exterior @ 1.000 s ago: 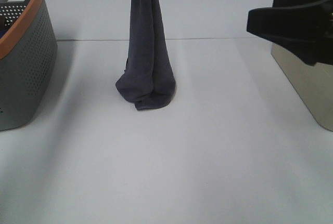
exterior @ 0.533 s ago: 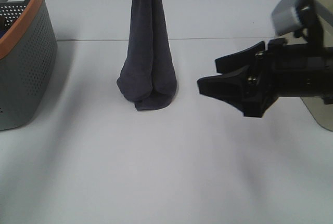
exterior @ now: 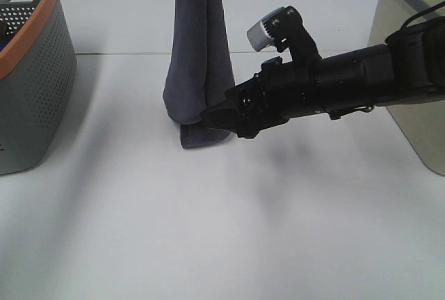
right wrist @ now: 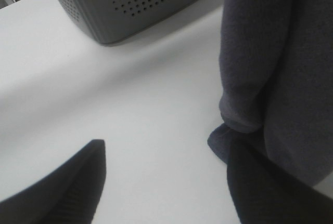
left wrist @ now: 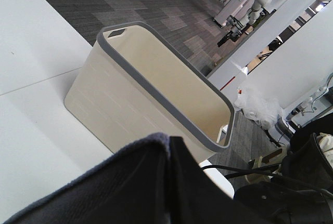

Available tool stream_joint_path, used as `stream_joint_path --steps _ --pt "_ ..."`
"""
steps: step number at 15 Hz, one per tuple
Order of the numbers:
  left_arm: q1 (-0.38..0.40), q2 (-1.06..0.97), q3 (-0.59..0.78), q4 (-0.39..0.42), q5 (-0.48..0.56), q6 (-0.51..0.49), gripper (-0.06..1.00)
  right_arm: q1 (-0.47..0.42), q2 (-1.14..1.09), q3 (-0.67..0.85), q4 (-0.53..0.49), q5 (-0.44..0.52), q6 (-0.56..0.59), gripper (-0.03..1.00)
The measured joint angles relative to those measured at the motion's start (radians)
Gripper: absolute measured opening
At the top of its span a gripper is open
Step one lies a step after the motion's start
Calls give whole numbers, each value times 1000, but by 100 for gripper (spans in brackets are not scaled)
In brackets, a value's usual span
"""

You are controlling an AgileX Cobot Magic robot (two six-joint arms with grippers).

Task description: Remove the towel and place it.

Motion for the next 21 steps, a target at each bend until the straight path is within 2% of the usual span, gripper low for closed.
stream_joint_path --steps 5,7,10,14,19,21 --pt "0 0 0 1 0 -4 0 5 108 -112 4 9 38 67" --pt "0 0 0 1 0 -4 0 43 149 -152 4 -40 41 67" --pt "0 0 0 1 0 -4 0 105 194 -213 4 -175 41 67" --pt "0 0 0 1 -8 -4 0 126 211 -257 4 -257 61 67" --pt "0 0 0 1 -23 -4 0 126 238 -307 5 -282 106 66" --pt "0 0 0 1 -23 -4 0 126 247 -311 5 -279 130 60"
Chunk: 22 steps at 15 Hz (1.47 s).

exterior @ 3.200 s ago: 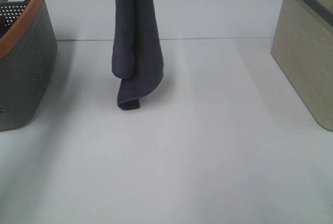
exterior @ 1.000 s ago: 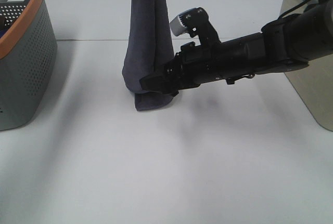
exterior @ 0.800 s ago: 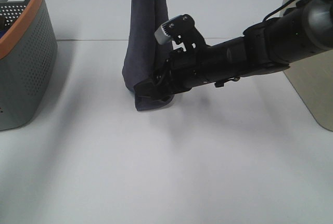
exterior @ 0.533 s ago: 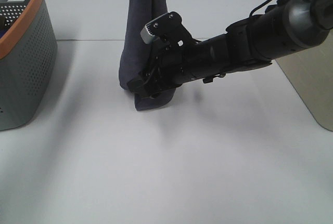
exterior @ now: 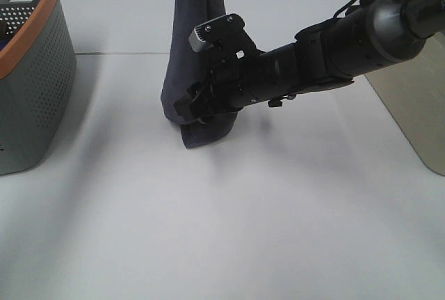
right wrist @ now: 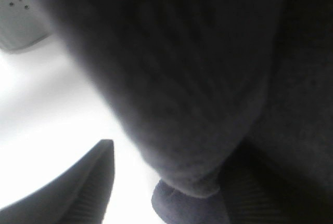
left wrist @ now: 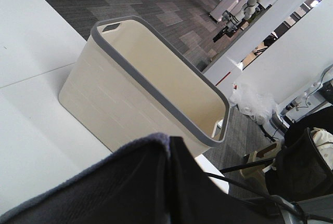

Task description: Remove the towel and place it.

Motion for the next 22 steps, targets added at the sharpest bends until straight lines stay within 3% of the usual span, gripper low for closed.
stream_joint_path --steps 1,2,3,6,11,13,15,16,19,22 --pt "0 0 0 0 0 0 0 0 1 0 0 0 1 55" --pt "0 0 0 0 0 0 0 2 3 0 0 1 2 37" --pt "0 0 0 0 0 0 0 2 3 1 0 6 9 26" --pt "0 0 0 0 0 0 0 2 -2 45 0 23 26 3" --pt "0 0 0 2 28 -8 0 2 -143 165 0 21 50 2" --pt "8 0 0 2 39 -44 0 2 -262 189 -73 -31 153 2" --pt "28 -4 0 1 59 -61 0 -14 -357 189 -309 -58 341 2" --pt "39 -12 0 2 85 -61 0 -39 -388 189 -458 -16 492 2" --pt "60 -70 0 2 143 -50 0 -142 -397 122 -1014 260 926 2" --pt "61 -94 54 -7 145 -50 0 -149 -397 -89 -1431 496 1183 2"
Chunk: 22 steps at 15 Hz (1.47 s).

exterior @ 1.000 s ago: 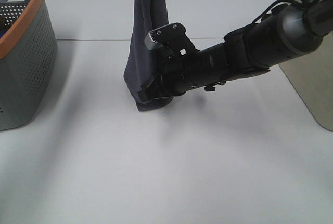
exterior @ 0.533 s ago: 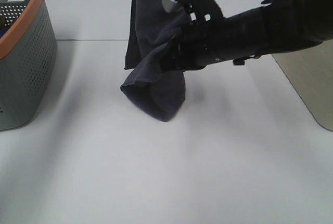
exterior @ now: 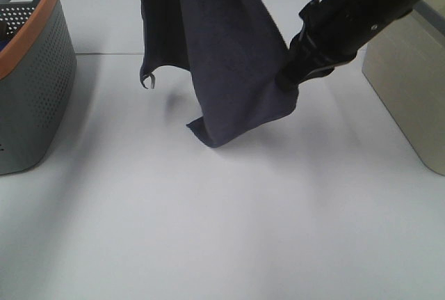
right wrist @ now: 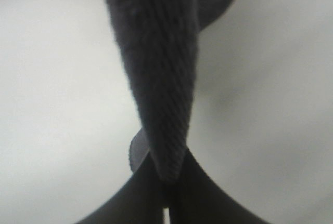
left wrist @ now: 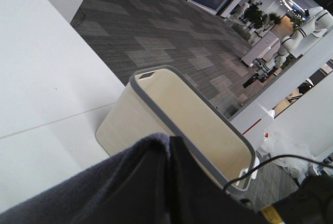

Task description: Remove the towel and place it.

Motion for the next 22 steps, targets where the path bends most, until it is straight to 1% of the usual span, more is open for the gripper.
stream_joint_path --steps 1,2,3,4,5,7,9,10,11,12,13,14,15,16,18,19,20,21,22 --pt "0 -8 56 0 33 0 0 0 0 -67 -95 71 45 2" --pt "0 -25 126 0 88 4 0 0 0 -135 -179 120 74 2" --pt "0 -48 190 1 146 12 0 0 0 -189 -252 153 92 2" --pt "0 -64 216 0 169 17 0 0 0 -216 -288 164 96 2" --pt "0 -105 291 -11 236 25 0 0 0 -285 -365 172 100 2" --pt "0 -129 351 -38 315 31 0 0 -1 -364 -431 171 100 2" --pt "0 -126 359 -47 337 70 0 0 0 -372 -442 161 100 2" --pt "0 -126 359 -69 349 94 0 0 8 -372 -445 151 95 2" --pt "0 -124 359 -97 369 131 0 0 21 -372 -453 129 90 2" --pt "0 -116 359 -132 390 193 0 0 38 -372 -461 81 91 2" --pt "0 -101 354 -146 402 251 0 0 56 -372 -469 18 94 2" --pt "0 -54 320 -153 409 301 0 -3 89 -372 -489 -84 100 2" --pt "0 -30 296 -153 409 306 0 -7 103 -372 -492 -112 100 2" --pt "2 26 238 -154 409 310 0 -21 127 -374 -494 -171 106 2" --pt "24 147 59 -158 360 307 0 -78 188 -423 -478 -233 138 2" --pt "38 205 -35 -156 333 294 0 -100 223 -476 -468 -247 144 2" --pt "51 258 -133 -132 313 265 0 -112 251 -530 -465 -258 144 2" --pt "59 296 -219 -79 299 223 0 -118 276 -579 -456 -277 145 2" --pt "62 315 -270 -41 297 201 0 -119 296 -619 -452 -289 147 2"
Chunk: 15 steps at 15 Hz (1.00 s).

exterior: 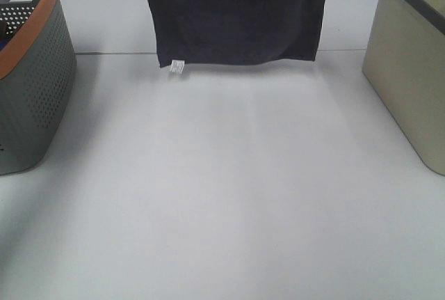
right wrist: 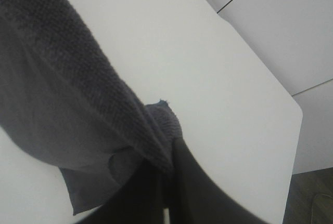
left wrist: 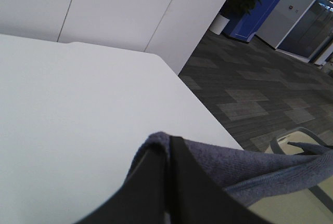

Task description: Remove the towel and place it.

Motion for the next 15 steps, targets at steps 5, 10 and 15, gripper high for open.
stream_joint_path --steps 5,10,15 --pt "-39 3 264 34 10 148 0 -1 3 218 3 -15 75 2" --pt "-135 -125 668 38 159 251 0 -1 -180 736 44 -264 81 2" --pt "-150 -182 913 -73 163 369 0 0 -233 986 84 -337 77 2"
